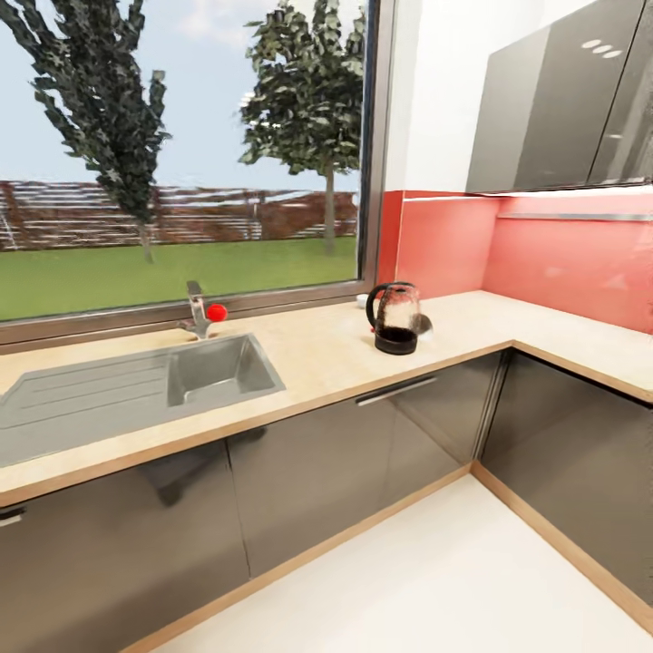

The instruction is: Set up a coffee station on the kitchen countertop: keep the coffee maker on the countertop, move the bottle of coffee from the kitchen shelf to the counter next to the coffee maker, place a paper coffee filter on top of the coffee maker, put the saucer next to the coffee maker with the coffee cup on the saucer, and place the electric kettle next to the coffee maker.

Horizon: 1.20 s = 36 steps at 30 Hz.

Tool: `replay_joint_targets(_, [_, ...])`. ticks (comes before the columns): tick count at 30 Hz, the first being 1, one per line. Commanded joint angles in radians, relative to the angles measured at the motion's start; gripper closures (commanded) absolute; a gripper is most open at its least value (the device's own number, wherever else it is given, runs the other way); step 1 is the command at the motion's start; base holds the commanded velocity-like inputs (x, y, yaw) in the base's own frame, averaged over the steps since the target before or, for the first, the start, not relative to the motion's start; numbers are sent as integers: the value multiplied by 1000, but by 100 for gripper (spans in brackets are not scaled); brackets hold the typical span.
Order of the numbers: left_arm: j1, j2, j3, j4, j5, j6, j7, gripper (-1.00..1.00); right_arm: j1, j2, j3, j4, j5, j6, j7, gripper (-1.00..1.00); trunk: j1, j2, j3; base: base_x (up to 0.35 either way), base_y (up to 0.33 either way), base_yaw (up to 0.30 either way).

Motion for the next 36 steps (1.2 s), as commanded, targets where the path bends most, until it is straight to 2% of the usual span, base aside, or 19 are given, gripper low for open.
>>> replay_joint_targets(1, [0, 0, 0, -2, -1, -1, 0, -100, -1, 0, -1, 1, -1, -3, -1, -100, 0, 0, -1, 73, -295, -6])
replay_joint_targets(13, [0, 0, 0, -2, -1, -1, 0, -100, -1, 1, 0, 1, 0, -3, -1, -100, 0, 0, -1, 80, -302, 1])
replay_joint_targets(18, [0, 0, 1, -2, 0, -1, 0, -100, 1, 2, 0, 2, 0, -3, -2, -100, 0, 0, -1, 90, -278, 155])
replay_joint_targets(31, [0, 0, 1, -2, 0, -2, 0, -100, 1, 2, 0, 3, 0, -3, -2, -100, 0, 0, -1, 26, -51, 259])
replay_joint_targets(36, [0, 0, 0, -2, -1, -1, 0, -100, 1, 2, 0, 3, 0, -3, -2, -100, 0, 0, -1, 178, -47, 219])
